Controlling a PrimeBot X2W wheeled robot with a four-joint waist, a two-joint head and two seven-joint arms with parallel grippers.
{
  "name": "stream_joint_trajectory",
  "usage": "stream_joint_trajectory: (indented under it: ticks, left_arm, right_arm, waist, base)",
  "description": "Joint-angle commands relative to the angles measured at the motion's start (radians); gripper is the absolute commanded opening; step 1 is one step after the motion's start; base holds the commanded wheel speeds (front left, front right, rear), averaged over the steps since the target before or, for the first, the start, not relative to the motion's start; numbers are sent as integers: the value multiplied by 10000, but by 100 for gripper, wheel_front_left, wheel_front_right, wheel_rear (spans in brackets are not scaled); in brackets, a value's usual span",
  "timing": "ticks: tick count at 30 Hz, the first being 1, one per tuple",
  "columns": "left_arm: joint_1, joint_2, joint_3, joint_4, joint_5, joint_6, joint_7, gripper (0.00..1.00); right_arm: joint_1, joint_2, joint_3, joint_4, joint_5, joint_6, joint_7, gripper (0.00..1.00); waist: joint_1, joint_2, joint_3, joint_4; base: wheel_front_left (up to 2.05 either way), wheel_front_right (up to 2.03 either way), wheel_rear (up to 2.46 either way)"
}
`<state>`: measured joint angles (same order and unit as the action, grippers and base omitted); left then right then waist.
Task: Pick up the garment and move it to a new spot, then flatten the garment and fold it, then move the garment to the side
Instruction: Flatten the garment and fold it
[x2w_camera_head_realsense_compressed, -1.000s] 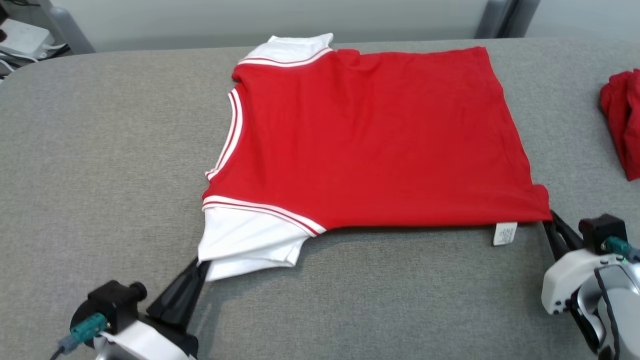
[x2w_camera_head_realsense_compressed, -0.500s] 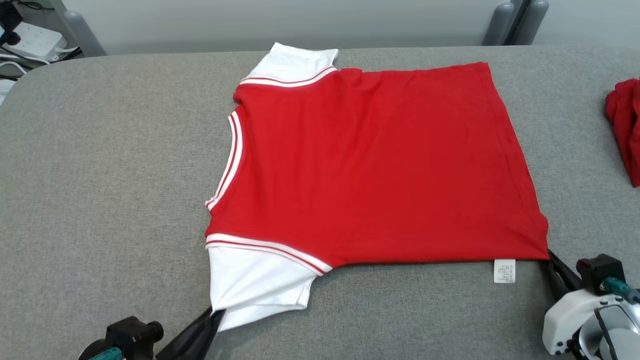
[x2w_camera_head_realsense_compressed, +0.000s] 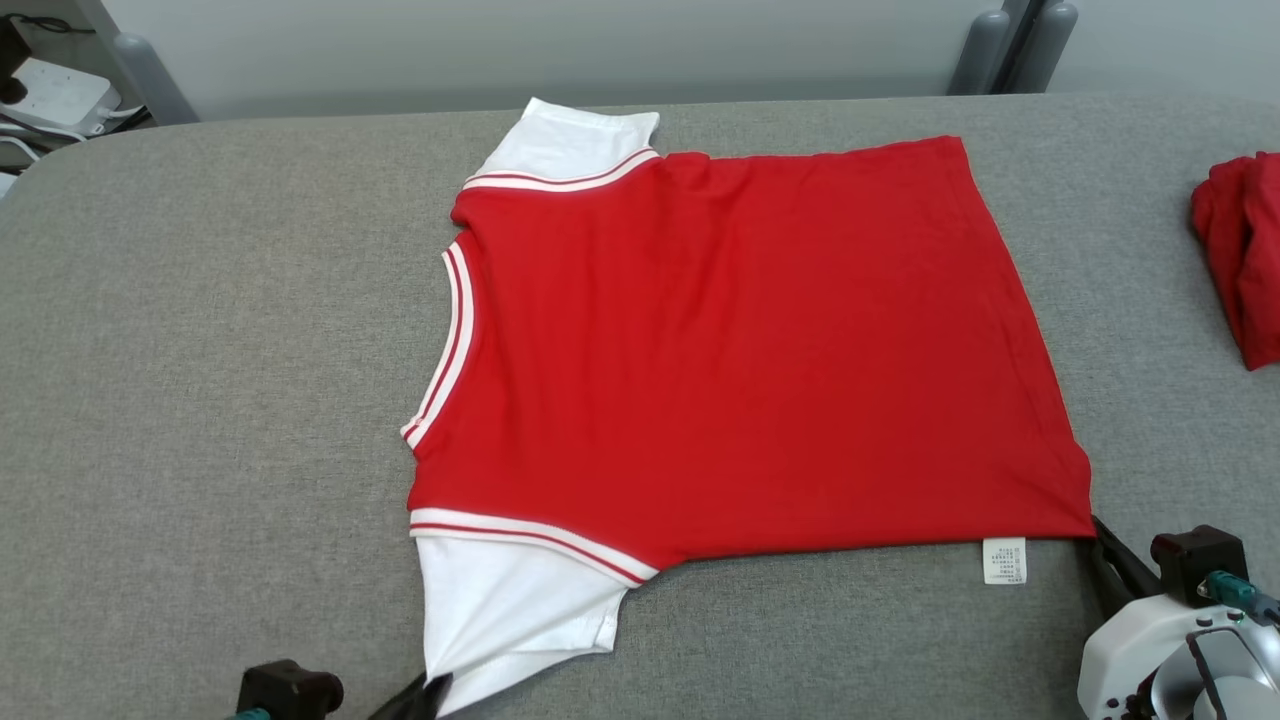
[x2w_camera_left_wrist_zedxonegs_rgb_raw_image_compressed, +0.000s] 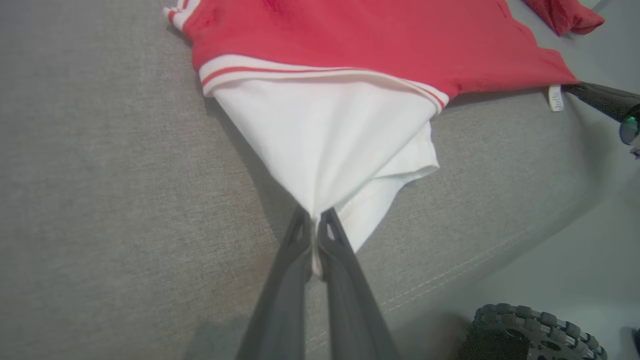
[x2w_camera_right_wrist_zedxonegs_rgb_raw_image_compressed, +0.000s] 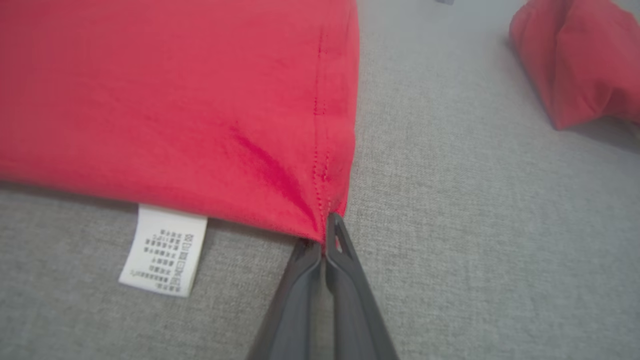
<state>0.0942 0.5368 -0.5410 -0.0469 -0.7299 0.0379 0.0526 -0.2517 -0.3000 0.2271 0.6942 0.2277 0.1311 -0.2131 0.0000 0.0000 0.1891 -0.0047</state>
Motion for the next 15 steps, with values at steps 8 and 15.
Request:
stream_joint_trajectory:
  ticks: [8, 15]
  left_arm:
    - [-721, -187, 11, 1205, -27, -140, -16, 100]
    - [-596, -133, -26, 1685, 0, 165, 195, 100]
  right_arm:
    - [487, 23, -410, -206, -347, -4, 18, 100]
    - [554, -36, -1323, -549, -717, -4, -155, 100]
  waist:
    - [0, 0, -136, -171]
    - [0, 0, -320, -313]
  base:
    - [0, 0, 0]
    - [0, 0, 0]
